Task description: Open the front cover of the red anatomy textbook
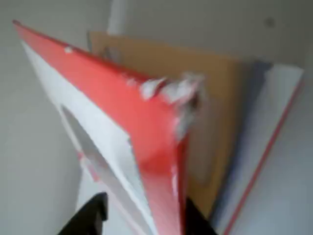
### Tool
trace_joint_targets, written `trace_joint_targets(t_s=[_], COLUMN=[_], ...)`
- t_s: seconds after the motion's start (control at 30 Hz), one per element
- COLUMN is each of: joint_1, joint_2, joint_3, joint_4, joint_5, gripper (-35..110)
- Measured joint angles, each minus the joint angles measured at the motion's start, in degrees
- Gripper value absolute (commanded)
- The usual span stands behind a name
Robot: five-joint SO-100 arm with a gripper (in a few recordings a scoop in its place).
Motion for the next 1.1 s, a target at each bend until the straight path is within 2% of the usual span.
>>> trace_joint_targets(t_s=[0.23,0.63,0.73,0.9,1.1], joint_1=[-8.09,-25.75,-31.64,-42.71,-39.99], joint_2=[-1.23,-18.90,-22.32,-26.28,-26.37], joint_3=[-16.52,-52.82,-56.51,-57.57,-58.27], joint_4=[9.58,20.04,20.39,22.68,23.38], joint_5=[1.23,5.27,6.24,6.33,8.00], gripper=[20,23,27,27,25])
